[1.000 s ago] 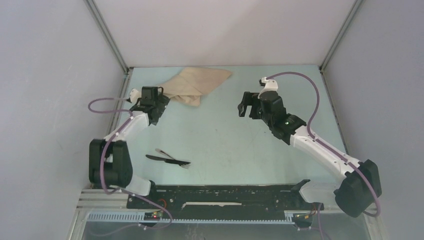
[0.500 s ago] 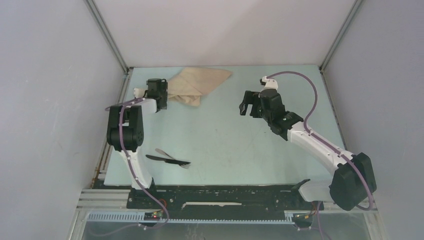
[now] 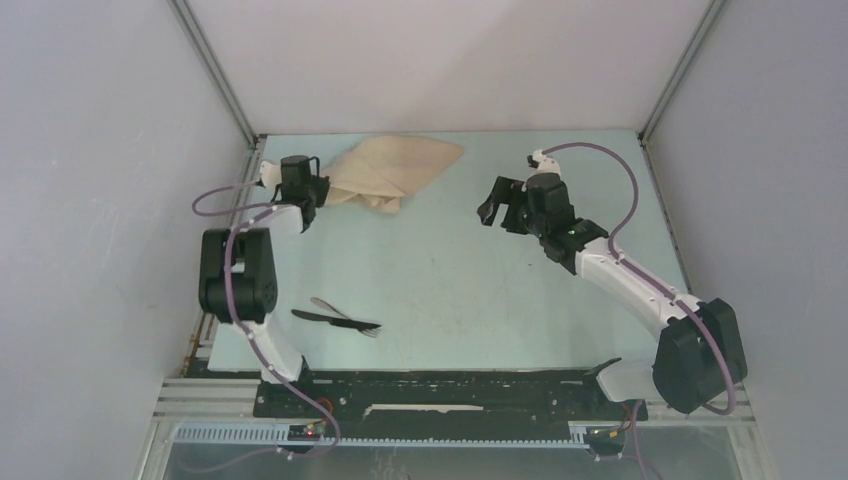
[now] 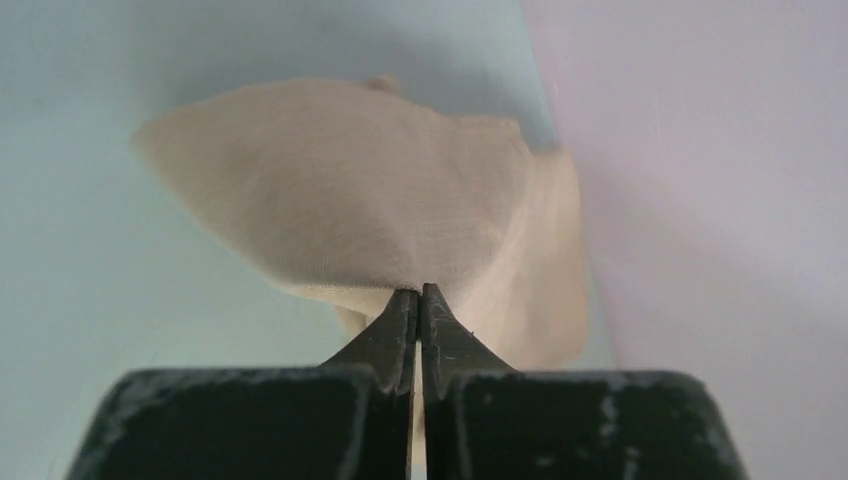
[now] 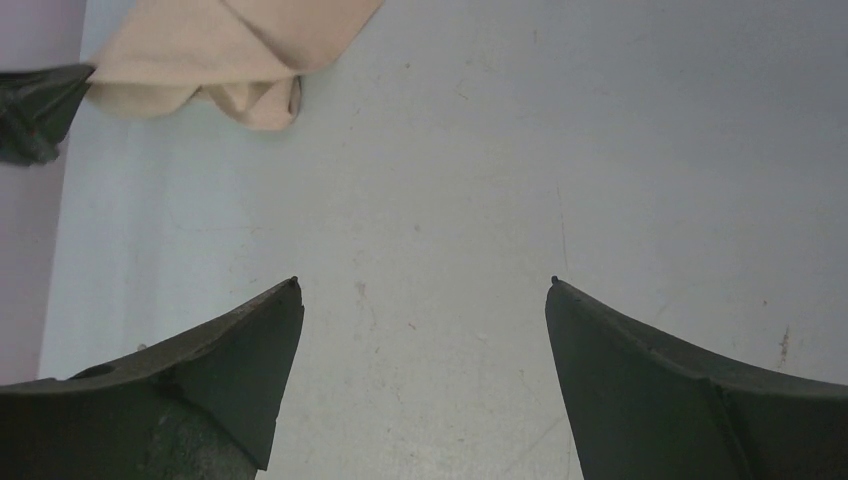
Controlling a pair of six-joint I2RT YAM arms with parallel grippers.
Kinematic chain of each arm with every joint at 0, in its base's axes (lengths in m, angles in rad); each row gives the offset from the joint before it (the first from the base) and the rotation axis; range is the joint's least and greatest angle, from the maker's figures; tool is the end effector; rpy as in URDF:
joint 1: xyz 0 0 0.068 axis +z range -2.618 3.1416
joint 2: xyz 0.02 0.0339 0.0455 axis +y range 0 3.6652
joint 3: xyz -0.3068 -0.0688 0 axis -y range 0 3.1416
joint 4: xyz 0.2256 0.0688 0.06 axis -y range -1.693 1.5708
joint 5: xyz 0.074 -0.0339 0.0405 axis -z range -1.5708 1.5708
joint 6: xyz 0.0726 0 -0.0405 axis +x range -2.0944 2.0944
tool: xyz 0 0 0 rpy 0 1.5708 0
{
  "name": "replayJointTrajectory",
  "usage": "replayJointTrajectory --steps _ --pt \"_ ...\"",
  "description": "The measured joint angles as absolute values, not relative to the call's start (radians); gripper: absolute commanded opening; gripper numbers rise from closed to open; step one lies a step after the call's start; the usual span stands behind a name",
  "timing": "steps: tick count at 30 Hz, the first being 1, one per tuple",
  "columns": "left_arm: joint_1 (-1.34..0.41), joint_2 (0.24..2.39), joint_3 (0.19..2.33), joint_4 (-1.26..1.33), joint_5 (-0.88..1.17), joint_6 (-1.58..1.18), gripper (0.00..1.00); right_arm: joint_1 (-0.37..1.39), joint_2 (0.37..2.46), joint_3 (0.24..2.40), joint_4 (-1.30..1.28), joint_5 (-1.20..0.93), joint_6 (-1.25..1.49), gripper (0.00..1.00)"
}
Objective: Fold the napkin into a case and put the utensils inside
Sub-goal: Pick up the crumpled napkin from the center of the board.
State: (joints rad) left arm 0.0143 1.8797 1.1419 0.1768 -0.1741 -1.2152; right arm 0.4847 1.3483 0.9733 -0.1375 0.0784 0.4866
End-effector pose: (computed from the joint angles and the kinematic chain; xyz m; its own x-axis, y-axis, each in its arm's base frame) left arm 0.4435 0.0189 0.2210 -0.0345 -0.9239 -0.3812 -0.5547 0.3350 -0.7617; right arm 0.2785 0.1402 0.3142 -0.5725 0.2254 -0.7883 -0.1543 0.9147 0.3736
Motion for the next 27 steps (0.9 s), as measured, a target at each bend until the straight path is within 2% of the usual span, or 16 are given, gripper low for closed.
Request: replayJointTrajectory --steps 4,8,18,19,20,22,24,27 --pt "-0.088 1.626 1.018 0.115 -0.162 -1.041 0.00 0.425 1.348 0.973 -0.164 0.029 0.529 0.98" --pt "-0.295 1.432 0.950 0.103 -0.123 -0.903 0.00 0.366 1.329 0.952 -0.206 -0.019 0.550 0.97" --pt "-0.891 1.379 0.836 0.034 -0.050 -0.718 0.01 0.122 1.190 0.792 -0.295 -0.085 0.564 0.97" --pt "-0.946 1.370 0.820 0.030 -0.053 -0.713 0.04 0.117 1.177 0.776 -0.305 -0.091 0.556 0.97" --pt "-0.990 1.359 0.806 0.018 -0.057 -0.707 0.16 0.118 1.170 0.766 -0.309 -0.099 0.549 0.97" --pt "-1.039 1.333 0.780 -0.013 -0.056 -0.702 0.53 0.125 1.166 0.753 -0.313 -0.133 0.526 0.97" --pt "-1.044 1.314 0.767 -0.060 -0.057 -0.696 0.66 0.140 1.176 0.752 -0.311 -0.177 0.502 0.96" --pt "-1.034 1.286 0.764 -0.133 -0.075 -0.680 0.78 0.195 1.229 0.775 -0.318 -0.222 0.464 0.95"
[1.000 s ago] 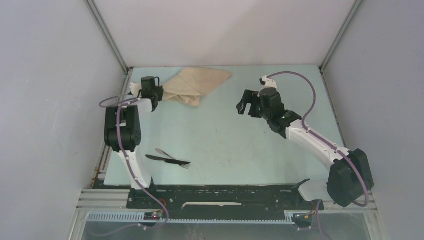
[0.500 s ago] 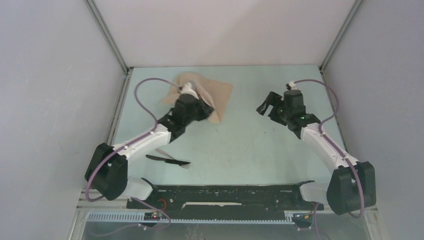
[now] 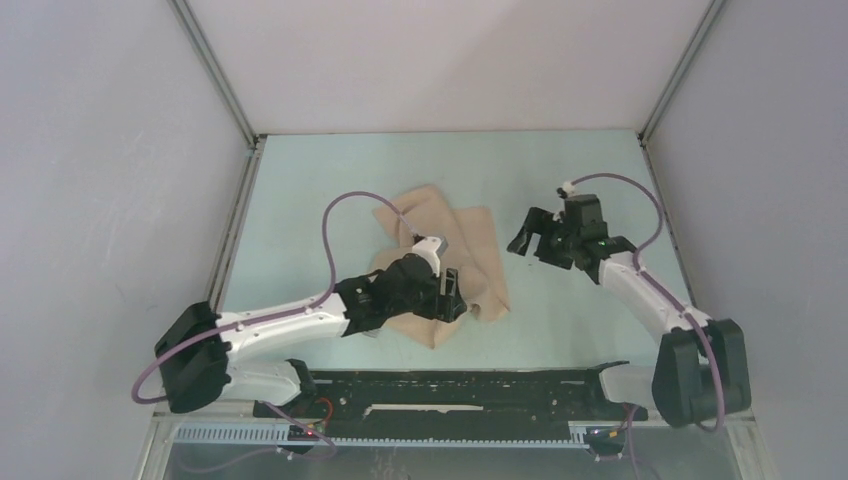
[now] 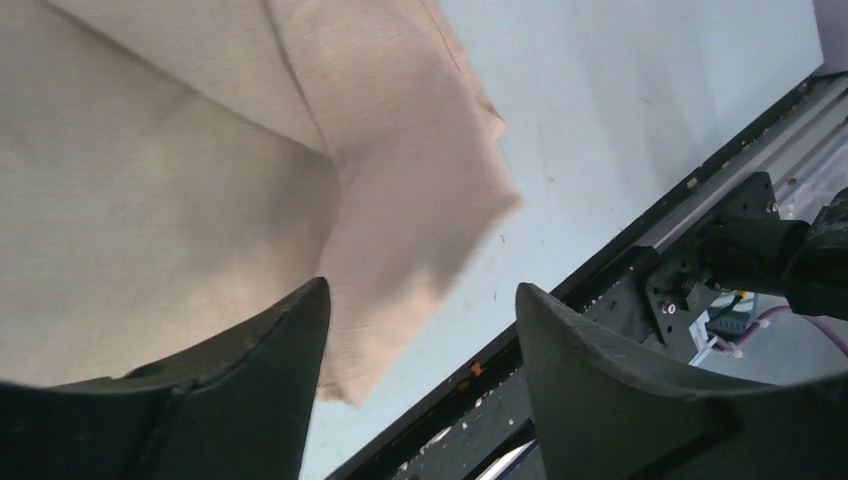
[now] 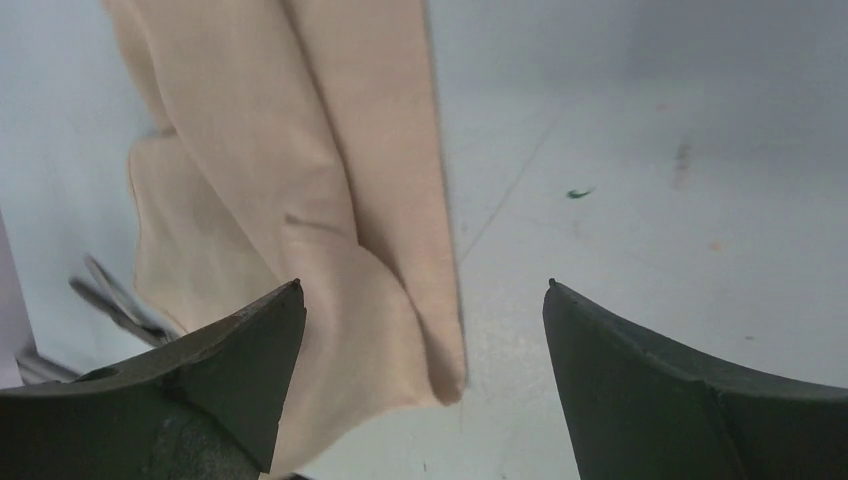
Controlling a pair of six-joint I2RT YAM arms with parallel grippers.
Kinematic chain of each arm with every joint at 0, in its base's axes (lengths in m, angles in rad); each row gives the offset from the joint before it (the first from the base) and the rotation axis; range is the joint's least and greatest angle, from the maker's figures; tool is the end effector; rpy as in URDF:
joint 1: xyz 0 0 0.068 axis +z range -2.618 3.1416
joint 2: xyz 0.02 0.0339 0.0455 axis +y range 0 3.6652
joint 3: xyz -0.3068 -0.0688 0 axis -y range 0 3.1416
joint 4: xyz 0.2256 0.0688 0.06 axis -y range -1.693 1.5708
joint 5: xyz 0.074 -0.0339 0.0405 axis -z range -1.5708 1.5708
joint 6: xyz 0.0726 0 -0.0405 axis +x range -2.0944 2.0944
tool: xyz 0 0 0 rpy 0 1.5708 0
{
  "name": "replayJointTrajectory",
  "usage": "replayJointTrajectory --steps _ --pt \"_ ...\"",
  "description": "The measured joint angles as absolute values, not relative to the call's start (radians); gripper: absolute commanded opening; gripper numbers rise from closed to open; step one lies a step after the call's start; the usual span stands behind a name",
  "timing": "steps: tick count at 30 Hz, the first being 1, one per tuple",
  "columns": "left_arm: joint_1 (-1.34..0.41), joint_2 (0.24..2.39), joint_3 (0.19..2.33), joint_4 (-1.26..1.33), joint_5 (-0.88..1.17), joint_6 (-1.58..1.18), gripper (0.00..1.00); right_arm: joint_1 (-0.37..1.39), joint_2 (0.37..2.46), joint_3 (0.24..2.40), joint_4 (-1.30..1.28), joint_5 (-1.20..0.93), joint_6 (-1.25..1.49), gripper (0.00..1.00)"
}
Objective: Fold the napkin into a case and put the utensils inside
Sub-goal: Pick up the crumpled napkin from the center of the board.
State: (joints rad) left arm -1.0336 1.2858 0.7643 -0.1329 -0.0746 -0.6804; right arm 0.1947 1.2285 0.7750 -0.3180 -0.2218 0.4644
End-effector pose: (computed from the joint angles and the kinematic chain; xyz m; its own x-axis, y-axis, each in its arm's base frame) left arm 0.1456 -0.2338 0.2584 -0.7621 0.0535 -0.6453 0.4465 0.7652 -0.4639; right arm 0.2421 0.0640 0.2566 -0.7654 0.2944 -0.5722 -0.0007 0.8888 0.4582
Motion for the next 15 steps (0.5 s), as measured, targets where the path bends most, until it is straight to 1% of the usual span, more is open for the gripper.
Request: replayJointTrajectory --steps 2,4,5,6,8,9,12,15 --pt "-1.029 1.230 0.756 -0.181 -0.104 -0.671 0.83 0.245 1.284 0.804 -0.327 -0.238 0.446 0.94" --pt "-1.020 1.155 0.753 -0.230 -0.138 -0.666 0.86 0.319 1.345 0.839 -0.338 -0.253 0.427 0.93" --pt "-1.005 1.104 0.753 -0.257 -0.158 -0.665 0.87 0.330 1.353 0.844 -0.340 -0.257 0.424 0.92" --pt "-0.985 1.065 0.753 -0.271 -0.174 -0.665 0.89 0.371 1.376 0.862 -0.350 -0.258 0.418 0.91" --pt "-0.908 0.981 0.743 -0.288 -0.192 -0.672 0.97 0.432 1.417 0.893 -0.359 -0.269 0.408 0.89" --pt "-0.858 0.946 0.729 -0.291 -0.194 -0.676 0.99 0.467 1.442 0.912 -0.364 -0.273 0.406 0.89" --pt "-0.715 0.901 0.683 -0.314 -0.194 -0.694 1.00 0.538 1.489 0.944 -0.379 -0.270 0.409 0.89" --pt "-0.616 0.957 0.677 -0.341 -0.176 -0.701 1.00 0.573 1.507 0.944 -0.409 -0.233 0.416 0.90"
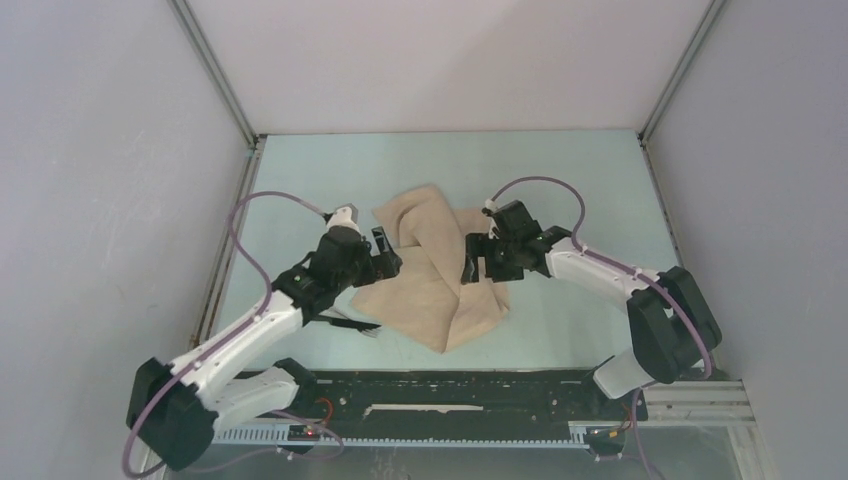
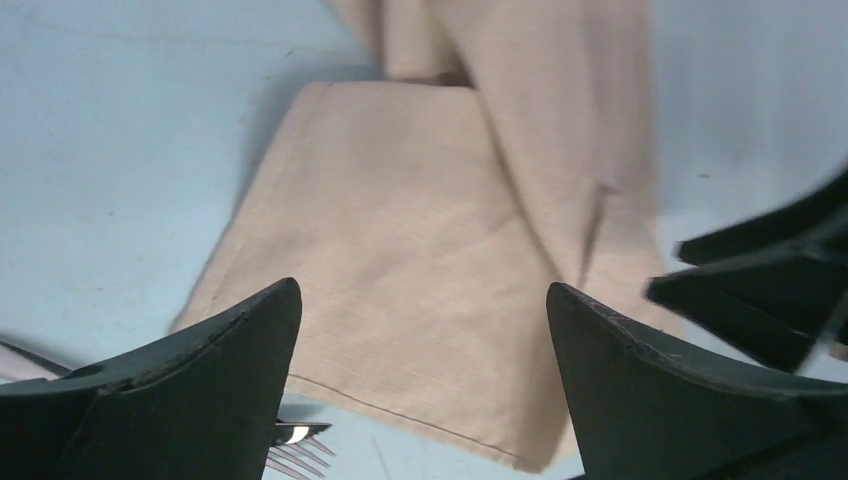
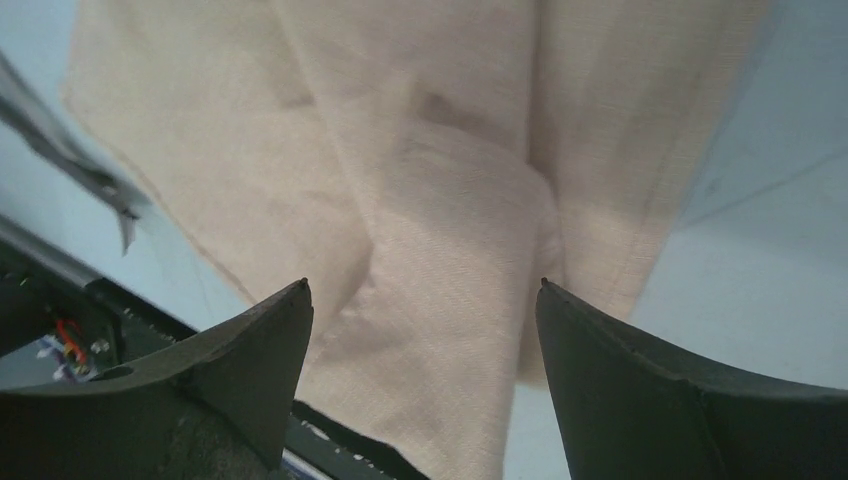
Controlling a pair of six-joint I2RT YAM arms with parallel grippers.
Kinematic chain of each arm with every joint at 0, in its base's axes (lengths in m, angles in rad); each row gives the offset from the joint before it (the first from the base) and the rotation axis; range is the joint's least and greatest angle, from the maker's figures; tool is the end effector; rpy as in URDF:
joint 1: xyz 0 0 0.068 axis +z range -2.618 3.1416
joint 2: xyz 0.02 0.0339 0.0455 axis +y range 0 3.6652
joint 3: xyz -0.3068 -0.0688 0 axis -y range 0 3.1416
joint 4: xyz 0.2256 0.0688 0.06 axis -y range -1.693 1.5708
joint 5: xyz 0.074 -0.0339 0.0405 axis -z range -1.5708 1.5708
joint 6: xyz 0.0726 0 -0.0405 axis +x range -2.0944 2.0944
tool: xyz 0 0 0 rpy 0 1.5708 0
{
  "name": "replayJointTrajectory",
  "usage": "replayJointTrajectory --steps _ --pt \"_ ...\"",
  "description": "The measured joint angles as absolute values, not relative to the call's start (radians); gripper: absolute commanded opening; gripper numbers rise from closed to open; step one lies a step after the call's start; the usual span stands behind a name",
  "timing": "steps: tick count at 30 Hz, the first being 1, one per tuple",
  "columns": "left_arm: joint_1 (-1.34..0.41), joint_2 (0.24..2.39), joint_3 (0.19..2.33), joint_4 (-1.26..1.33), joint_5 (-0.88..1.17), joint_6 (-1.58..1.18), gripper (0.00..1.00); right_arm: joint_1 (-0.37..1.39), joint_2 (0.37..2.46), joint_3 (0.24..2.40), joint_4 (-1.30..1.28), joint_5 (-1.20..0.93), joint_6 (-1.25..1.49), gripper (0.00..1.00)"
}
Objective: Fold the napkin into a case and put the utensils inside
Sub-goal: Pick up the crumpled napkin from the center of the board.
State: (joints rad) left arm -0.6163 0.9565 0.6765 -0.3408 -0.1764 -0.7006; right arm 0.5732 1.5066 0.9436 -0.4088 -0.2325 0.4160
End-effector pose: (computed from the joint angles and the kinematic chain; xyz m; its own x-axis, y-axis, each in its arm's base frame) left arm 0.1664 -0.1023 0.2749 -0.6546 -0.3141 -0.6876 0.0400 0.8940 -0.4464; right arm 0.2469 0.1793 0.2305 -0.8921 -0.1078 -0.4388 -0.3022 0.8644 0.4019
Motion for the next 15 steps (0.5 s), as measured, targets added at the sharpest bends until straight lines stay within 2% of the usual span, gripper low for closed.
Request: replayJointTrajectory --steps 6,10,15 --pt "-0.519 1.227 0.784 -0.343 -0.146 -0.700 0.91 0.493 1.566 0.971 -0.409 -0.093 0.422 0.87" --pt "-0.443 1.442 0.967 -0.305 -0.142 -0.703 0.78 0.448 1.752 1.182 -0.452 0.011 0.381 0.80" --pt "-0.351 1.678 1.164 -0.262 -0.155 -0.714 0.83 0.439 1.995 1.520 -0.519 0.096 0.295 0.78"
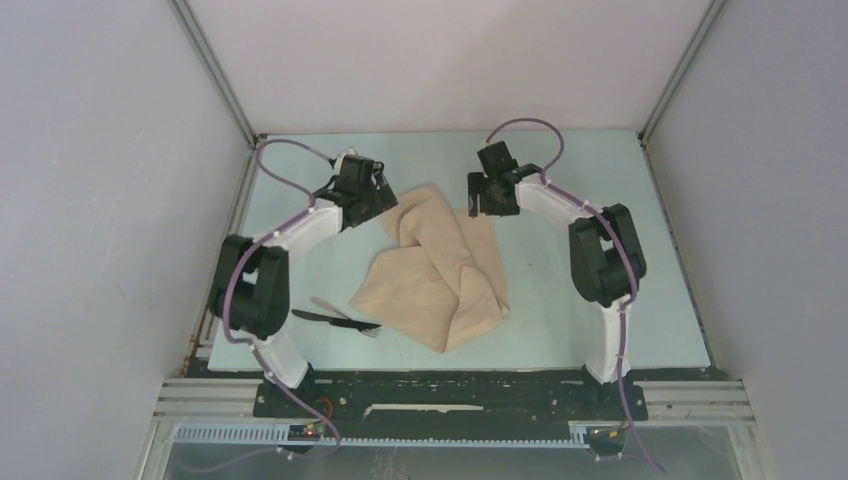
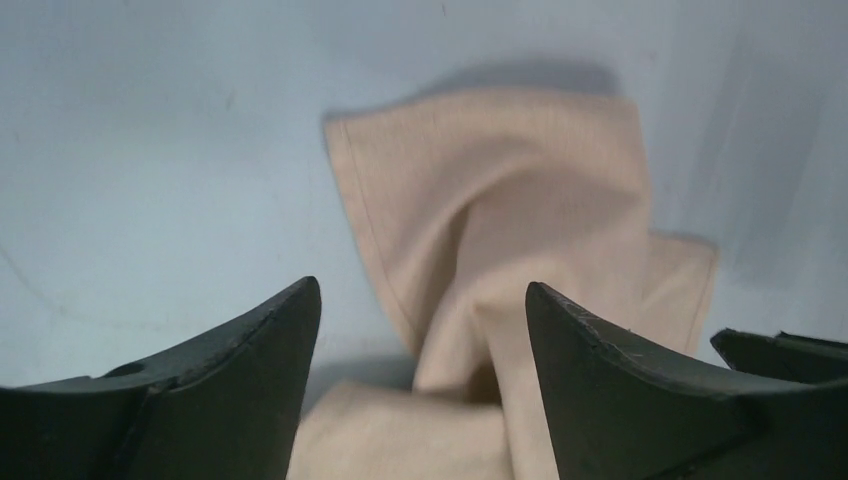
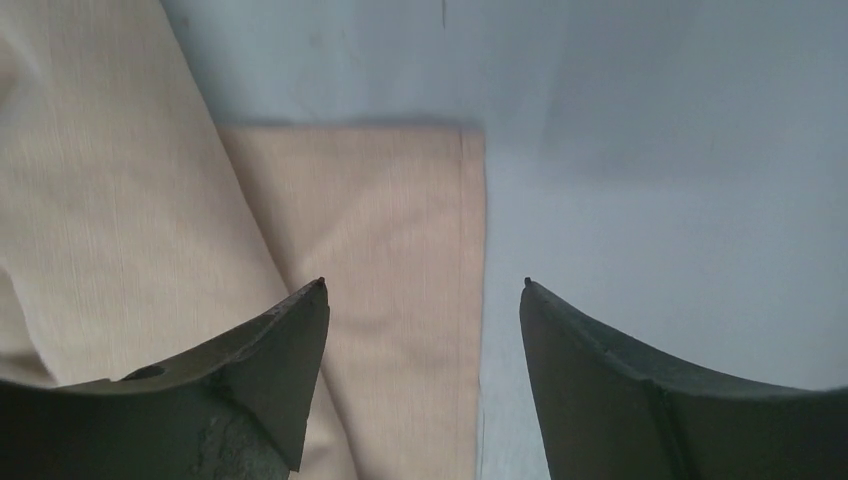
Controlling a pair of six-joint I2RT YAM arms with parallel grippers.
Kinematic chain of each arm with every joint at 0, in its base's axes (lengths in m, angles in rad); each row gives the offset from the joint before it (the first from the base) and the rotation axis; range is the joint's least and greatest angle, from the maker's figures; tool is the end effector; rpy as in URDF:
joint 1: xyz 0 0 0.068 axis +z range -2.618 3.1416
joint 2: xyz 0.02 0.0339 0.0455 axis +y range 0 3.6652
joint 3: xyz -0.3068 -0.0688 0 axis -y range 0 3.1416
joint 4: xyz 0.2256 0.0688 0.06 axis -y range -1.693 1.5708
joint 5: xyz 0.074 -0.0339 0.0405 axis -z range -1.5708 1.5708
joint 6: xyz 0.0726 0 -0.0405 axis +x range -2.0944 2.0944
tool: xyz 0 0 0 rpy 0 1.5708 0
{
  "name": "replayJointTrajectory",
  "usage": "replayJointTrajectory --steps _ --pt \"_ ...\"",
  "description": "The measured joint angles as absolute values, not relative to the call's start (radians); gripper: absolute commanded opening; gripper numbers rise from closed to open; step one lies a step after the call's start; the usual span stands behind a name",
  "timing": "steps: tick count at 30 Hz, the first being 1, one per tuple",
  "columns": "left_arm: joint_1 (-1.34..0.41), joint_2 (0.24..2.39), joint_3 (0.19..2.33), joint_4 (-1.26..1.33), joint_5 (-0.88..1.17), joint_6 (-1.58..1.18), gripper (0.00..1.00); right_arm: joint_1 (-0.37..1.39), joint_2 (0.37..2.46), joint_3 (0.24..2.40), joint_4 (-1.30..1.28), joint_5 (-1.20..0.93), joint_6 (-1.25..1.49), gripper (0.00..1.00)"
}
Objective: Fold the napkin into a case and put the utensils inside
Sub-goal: Pick up the crumpled napkin from the center of the board.
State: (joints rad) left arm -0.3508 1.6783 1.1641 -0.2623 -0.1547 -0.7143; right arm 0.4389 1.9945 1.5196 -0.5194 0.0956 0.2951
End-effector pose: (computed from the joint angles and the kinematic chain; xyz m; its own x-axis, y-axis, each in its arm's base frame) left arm 0.3633 -0.1210 0.2577 -0.6520 -0.4506 -0.6097 -0.2526 0.8874 -0.3857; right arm 0.4139 0.1866 0.2207 -0.8354 -0.0724 -0.5448 -0.1389 0.9869 0.0820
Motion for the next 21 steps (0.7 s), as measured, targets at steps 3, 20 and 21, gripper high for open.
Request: replayJointTrajectory --steps 3,20,21 --pt "-0.331 1.799 1.276 -0.281 -0.184 -0.707 0.84 0.436 2.108 1.673 -0.558 0.123 0.256 0.79" --pt "-0.296 2.107 1.550 -0.500 -0.212 -0.838 0.75 0.405 2.316 1.895 -0.685 0.093 0.191 0.61" --pt "-0.294 2.107 1.550 -0.501 -0.213 -0.857 0.75 0.406 2.316 1.895 -0.686 0.091 0.188 0.57"
